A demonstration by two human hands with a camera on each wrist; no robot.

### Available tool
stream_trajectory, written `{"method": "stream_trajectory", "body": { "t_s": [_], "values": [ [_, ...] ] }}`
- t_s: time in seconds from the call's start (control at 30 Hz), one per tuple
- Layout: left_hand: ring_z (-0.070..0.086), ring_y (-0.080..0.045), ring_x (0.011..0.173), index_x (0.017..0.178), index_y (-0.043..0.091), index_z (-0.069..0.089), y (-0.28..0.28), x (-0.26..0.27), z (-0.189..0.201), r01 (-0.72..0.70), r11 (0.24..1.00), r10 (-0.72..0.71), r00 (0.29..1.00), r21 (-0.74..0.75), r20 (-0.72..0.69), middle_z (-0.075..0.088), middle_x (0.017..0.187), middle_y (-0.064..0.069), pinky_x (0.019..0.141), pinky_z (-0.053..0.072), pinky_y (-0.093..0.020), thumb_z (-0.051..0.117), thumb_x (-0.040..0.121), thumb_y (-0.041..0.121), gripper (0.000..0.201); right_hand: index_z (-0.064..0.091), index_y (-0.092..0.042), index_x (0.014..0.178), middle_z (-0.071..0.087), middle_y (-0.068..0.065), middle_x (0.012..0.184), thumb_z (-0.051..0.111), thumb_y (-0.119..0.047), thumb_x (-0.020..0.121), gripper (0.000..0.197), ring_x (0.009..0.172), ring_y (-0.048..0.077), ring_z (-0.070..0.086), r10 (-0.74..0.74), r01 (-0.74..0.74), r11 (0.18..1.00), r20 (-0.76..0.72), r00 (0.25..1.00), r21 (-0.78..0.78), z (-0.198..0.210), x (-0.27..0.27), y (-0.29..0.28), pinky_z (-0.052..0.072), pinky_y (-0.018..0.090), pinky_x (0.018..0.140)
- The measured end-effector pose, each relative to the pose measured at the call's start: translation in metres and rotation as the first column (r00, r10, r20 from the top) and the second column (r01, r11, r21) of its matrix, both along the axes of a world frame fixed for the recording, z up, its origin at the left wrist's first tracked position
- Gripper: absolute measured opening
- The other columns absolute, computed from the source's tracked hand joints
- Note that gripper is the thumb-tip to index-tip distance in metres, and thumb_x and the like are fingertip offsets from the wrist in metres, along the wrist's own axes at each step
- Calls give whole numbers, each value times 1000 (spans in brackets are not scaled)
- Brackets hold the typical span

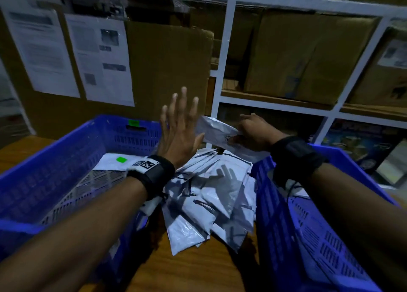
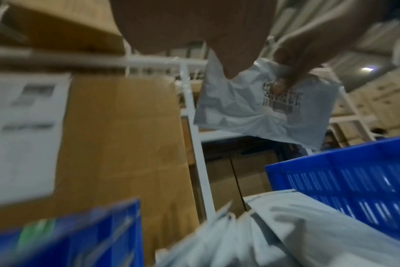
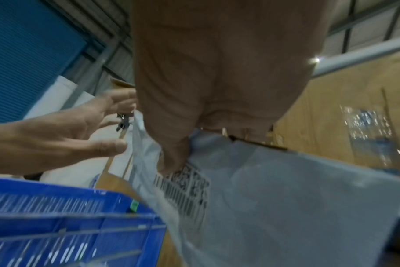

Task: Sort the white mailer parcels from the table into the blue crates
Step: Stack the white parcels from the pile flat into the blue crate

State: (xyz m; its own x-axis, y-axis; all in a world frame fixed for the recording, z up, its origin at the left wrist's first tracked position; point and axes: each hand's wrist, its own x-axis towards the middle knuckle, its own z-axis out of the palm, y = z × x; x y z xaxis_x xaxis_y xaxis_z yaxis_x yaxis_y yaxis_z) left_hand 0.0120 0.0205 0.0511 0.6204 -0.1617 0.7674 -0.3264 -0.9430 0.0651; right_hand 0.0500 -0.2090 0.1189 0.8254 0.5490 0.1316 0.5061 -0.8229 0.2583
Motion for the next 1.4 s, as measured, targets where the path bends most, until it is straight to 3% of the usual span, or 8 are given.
{"method": "stream_trajectory", "body": {
  "t_s": [0.1, 0.23, 0.33, 0.57, 0.67, 0.77, 1.1, 1.4],
  "values": [
    [-3, -38, 151, 158, 16, 11, -7, 0, 22, 24, 983, -38, 997, 184, 69, -2, 164, -18, 120, 2, -60, 73, 82, 43, 101, 59, -15, 76, 67, 16, 101, 60, -47, 93, 36, 101, 34, 61, 20, -15, 997, -72, 997, 75, 16, -9, 1, 50, 42, 88],
    [1, -42, 150, 126, 19, 58, -17, 0, 46, 2, 965, -8, 1000, 262, 20, 19, 162, -16, 116, 4, -65, 73, 83, 42, 51, 56, -19, 77, 63, 7, 89, 61, -45, 93, 31, 77, 24, 57, 28, -13, 993, -119, 993, 120, 29, -20, 5, 40, 32, 66],
    [3, -43, 150, 93, 17, 61, -17, 3, 47, -35, 958, 29, 999, 286, 27, 28, 157, -15, 115, -3, -63, 79, 81, 27, 24, 69, -10, 95, 65, 9, 94, 58, -47, 94, 39, 80, 24, 59, 35, -29, 994, -61, 997, 105, 33, -28, 2, 48, 36, 70],
    [-1, -43, 151, 94, 16, 62, -31, -3, 38, 18, 964, -10, 1000, 266, -29, 20, 162, -16, 115, -7, -62, 74, 84, 24, 18, 69, -14, 106, 66, 10, 104, 49, -40, 92, 35, 97, 30, 62, 40, -28, 989, -87, 995, 142, 33, -50, -22, 49, 45, 87],
    [-2, -42, 151, 130, 16, 56, -54, -1, 45, 23, 978, -26, 1000, 207, 8, 9, 165, -18, 117, 0, -62, 69, 88, 27, 46, 67, -4, 96, 64, 16, 95, 53, -26, 95, 27, 85, 35, 59, -21, 33, 987, -74, 997, 158, 38, -58, -42, 44, 39, 73],
    [-1, -40, 152, 157, 11, 21, -85, -4, 53, 17, 989, -24, 999, 144, 45, 3, 165, -19, 119, 3, -61, 64, 91, 37, 82, 60, 0, 83, 62, 21, 84, 49, -23, 99, 30, 77, 38, 57, -116, 118, 962, -26, 993, 246, 42, -65, -70, 39, 41, 66],
    [-15, -41, 150, 157, 5, 11, -262, -16, 70, 81, 972, -28, 972, 221, -235, -8, 164, -21, 117, -6, -65, 43, 96, 58, 87, 54, -10, 73, 65, 23, 84, 41, -31, 102, 38, 79, 40, 61, -317, 253, 852, 67, 946, 459, 16, -59, -197, 47, 44, 67],
    [-32, -47, 142, 158, 10, -6, -389, -4, 17, 48, 961, 126, 798, 271, -590, -18, 160, -27, 104, -20, -73, 39, 77, 85, 119, 63, -7, 106, 63, 15, 108, 34, -38, 102, 42, 116, 33, 51, -421, 371, 848, 57, 905, 377, -18, -44, -270, 40, 46, 93]
  ]
}}
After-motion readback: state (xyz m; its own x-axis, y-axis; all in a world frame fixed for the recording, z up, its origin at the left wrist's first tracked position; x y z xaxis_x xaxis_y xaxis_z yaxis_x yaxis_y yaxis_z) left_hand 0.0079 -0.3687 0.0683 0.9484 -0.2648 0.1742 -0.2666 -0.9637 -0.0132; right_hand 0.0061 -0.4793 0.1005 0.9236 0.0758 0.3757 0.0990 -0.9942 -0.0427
